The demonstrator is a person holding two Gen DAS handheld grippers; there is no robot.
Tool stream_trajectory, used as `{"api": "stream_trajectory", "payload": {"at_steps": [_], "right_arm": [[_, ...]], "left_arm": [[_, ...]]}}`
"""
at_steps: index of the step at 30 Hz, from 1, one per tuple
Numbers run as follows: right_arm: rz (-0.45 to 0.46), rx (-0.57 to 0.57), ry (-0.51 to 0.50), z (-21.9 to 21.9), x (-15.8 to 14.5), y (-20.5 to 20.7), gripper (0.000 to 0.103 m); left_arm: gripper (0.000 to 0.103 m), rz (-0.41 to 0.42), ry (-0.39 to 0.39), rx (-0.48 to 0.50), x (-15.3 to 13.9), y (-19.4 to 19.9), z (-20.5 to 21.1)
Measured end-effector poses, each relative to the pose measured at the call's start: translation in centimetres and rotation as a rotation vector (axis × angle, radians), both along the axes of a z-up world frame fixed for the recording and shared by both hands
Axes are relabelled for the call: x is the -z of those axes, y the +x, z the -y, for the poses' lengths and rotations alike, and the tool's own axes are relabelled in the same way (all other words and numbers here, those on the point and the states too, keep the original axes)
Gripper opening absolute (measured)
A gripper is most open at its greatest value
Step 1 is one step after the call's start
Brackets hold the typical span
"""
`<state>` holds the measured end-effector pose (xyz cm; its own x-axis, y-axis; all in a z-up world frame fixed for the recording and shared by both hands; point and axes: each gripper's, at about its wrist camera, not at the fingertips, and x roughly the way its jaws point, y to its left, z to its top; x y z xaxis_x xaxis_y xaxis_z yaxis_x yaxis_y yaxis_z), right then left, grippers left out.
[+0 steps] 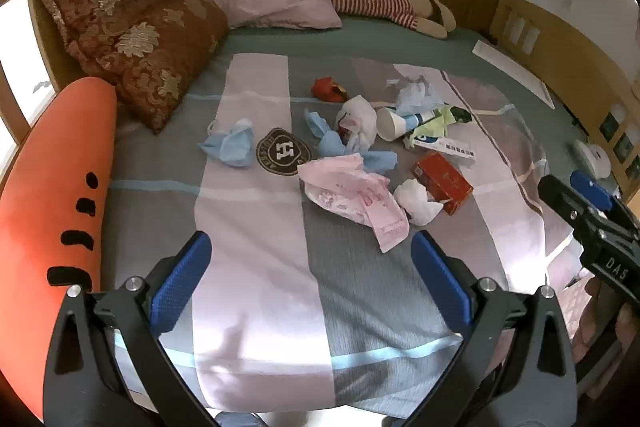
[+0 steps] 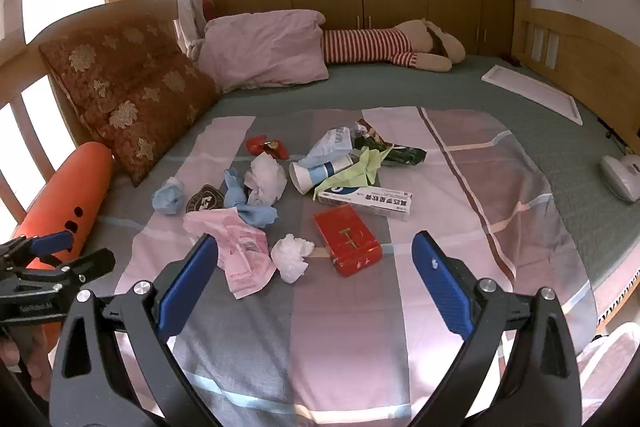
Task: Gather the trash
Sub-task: 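Move the right tool back over the bed toward the red box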
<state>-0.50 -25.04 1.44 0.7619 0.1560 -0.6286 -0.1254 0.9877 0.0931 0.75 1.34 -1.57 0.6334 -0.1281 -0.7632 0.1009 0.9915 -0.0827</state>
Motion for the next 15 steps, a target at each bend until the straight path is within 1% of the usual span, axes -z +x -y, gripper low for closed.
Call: {"api": "stream_trajectory", "payload": {"at_steps": [3, 4, 5, 7, 10, 12, 14, 15], "right_arm": [[-0.009, -0.014, -0.049, 0.1, 0.3, 1.0, 0.096], [-0.031, -0.023, -0.081, 0.2, 0.7, 2.0, 0.096], [-0.053, -0.030, -0.088, 0.4, 1.1, 2.9, 0.096], [-0.109, -0.050, -0.073, 1.0, 2.2, 4.6, 0.096], [-0.176, -0.082, -0.065, 1.2, 3.8, 7.0, 0.096], [-0.209, -0.098, -0.071, 1.0, 4.9, 8.5, 0.096], [-0.251, -0.112, -0.063, 0.8, 6.2, 9.9, 0.095], [-0.267, -0.117, -0.069, 0.7, 6.8, 10.5, 0.095]], "left_arm": [[0.099, -0.008, 0.019, 0.016, 0.4, 0.5, 0.4], [0.099, -0.013, 0.030, 0.022, 0.5, 0.9, 0.5], [0.099, -0.019, 0.038, 0.028, 0.6, 1.3, 0.6], [0.099, -0.033, 0.058, 0.058, 1.0, 2.4, 0.9], [0.099, -0.039, 0.114, 0.116, 1.9, 4.4, 1.5], [0.099, -0.057, 0.127, 0.168, 3.4, 6.2, 1.8], [0.099, -0.090, 0.124, 0.183, 4.7, 7.6, 1.8], [0.099, -0.116, 0.111, 0.187, 5.8, 8.8, 1.6]]}}
